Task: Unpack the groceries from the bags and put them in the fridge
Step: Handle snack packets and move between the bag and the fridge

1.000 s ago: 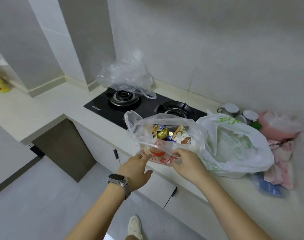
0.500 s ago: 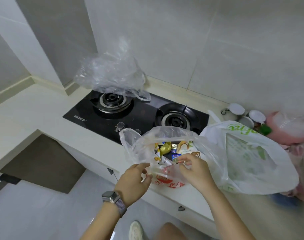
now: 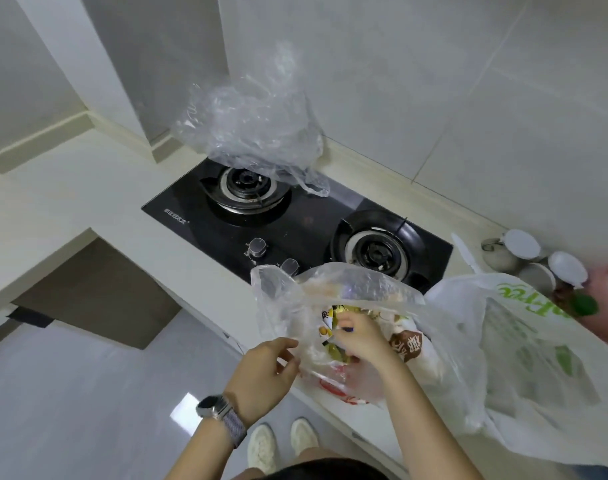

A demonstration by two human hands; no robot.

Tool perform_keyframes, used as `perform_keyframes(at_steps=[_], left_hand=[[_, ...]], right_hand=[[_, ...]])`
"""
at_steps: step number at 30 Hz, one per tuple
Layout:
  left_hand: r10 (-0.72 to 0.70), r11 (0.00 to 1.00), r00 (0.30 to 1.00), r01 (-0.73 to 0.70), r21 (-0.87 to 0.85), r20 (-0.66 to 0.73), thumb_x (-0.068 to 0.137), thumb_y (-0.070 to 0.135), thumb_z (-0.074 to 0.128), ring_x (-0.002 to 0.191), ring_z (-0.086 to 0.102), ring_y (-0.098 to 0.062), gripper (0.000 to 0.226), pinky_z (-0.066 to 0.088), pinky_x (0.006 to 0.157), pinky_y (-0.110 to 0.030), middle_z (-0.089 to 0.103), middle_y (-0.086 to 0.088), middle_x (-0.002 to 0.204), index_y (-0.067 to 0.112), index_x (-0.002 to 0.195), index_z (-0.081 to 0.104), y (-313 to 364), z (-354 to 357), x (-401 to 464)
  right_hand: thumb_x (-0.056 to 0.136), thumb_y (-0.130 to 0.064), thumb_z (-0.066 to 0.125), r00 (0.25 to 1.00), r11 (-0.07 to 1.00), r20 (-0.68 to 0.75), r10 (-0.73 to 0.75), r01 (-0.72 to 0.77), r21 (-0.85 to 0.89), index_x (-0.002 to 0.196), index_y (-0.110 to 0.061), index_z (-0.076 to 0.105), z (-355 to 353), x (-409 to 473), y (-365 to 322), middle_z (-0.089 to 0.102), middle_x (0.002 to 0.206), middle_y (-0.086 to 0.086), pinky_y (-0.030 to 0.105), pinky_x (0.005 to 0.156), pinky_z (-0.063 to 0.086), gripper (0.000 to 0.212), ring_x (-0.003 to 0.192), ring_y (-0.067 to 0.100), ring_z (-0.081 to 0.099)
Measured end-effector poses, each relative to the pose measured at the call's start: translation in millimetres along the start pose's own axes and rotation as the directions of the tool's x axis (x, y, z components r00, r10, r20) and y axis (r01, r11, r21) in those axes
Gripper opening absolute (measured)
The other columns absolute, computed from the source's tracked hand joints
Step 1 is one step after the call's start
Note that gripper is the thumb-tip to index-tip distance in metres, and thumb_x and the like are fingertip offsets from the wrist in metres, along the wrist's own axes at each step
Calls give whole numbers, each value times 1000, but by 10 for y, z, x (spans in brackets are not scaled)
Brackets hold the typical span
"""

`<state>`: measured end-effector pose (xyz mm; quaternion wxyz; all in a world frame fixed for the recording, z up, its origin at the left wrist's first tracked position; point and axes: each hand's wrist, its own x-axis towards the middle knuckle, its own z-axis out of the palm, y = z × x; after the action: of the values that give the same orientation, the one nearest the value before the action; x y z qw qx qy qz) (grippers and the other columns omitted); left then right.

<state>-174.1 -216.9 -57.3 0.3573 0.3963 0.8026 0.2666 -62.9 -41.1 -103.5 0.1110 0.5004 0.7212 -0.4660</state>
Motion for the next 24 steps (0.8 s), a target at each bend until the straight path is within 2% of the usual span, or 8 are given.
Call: perform_keyframes(at_steps=[1, 4, 10, 13, 17, 20, 22, 24], left_hand=[[-13, 1000, 1000, 12, -8, -7, 95, 27, 50, 66, 57, 11, 33, 39, 67, -1, 58, 21, 91, 22, 128, 54, -3, -4, -1], [-41, 999, 999, 41, -17, -30, 95, 28, 49, 71, 57, 6, 33, 39, 69, -1, 60, 18, 98, 24, 128, 54, -4, -30, -9], [-98, 994, 990, 92, -60, -99, 95, 28, 51, 79, 59, 0, 32, 45, 81, -14, 63, 16, 100, 24, 126, 55, 1, -76, -23], [-107, 992, 987, 99, -75, -117, 95, 28, 50, 78, 59, 2, 32, 47, 82, -16, 63, 16, 99, 24, 126, 55, -10, -82, -39], [-115, 991, 984, 103, -89, -137, 95, 27, 49, 79, 59, 0, 33, 46, 81, -14, 62, 15, 100, 23, 127, 54, -3, -84, -66], [-119, 990, 981, 105, -97, -154, 95, 27, 49, 82, 60, -1, 33, 47, 82, -16, 61, 15, 100, 24, 127, 54, 17, -75, -85], [-121, 989, 978, 104, -104, -167, 95, 28, 50, 82, 60, -1, 32, 46, 81, -15, 61, 16, 98, 23, 126, 55, 31, -59, -105], [-124, 988, 976, 106, -108, -177, 95, 27, 51, 84, 61, -4, 31, 46, 81, -15, 61, 15, 98, 23, 125, 56, 42, -37, -122]], right_hand=[[89, -21, 61, 999, 997, 34, 8, -5, -81, 95, -7, 64, 49, 77, -41, 65, 94, 8, 34, 76, 50, 16, 87, 19, 62], [91, -25, 58, 998, 954, 48, 27, -11, -300, 59, -14, 35, 155, 261, -134, 37, 59, 2, 29, 52, 27, 40, 53, 15, 37], [89, -29, 61, 999, 908, -41, 0, -17, -418, 59, -16, 33, 260, 409, -170, 38, 61, 0, 26, 58, 36, 43, 72, 23, 49], [87, -30, 66, 995, 908, -80, -57, 19, -418, 57, -17, 33, 288, 413, -119, 39, 57, -1, 26, 47, 31, 46, 65, 22, 49], [85, -19, 66, 992, 962, -85, -96, 71, -263, 52, -17, 28, 284, 377, -62, 30, 49, -1, 27, 44, 25, 50, 47, 16, 35], [86, -11, 64, 996, 999, -89, 4, 0, 39, 55, -10, 44, 233, 279, -13, 40, 53, 5, 33, 51, 55, 36, 51, 19, 52], [87, -9, 63, 995, 984, -95, 33, -16, 176, 80, 7, 63, 160, 199, 18, 56, 67, 17, 37, 57, 59, 18, 63, 25, 63], [90, -11, 62, 993, 975, -118, 26, 1, 221, 94, 11, 62, 59, 136, 75, 64, 79, 21, 38, 59, 60, 22, 71, 28, 68]])
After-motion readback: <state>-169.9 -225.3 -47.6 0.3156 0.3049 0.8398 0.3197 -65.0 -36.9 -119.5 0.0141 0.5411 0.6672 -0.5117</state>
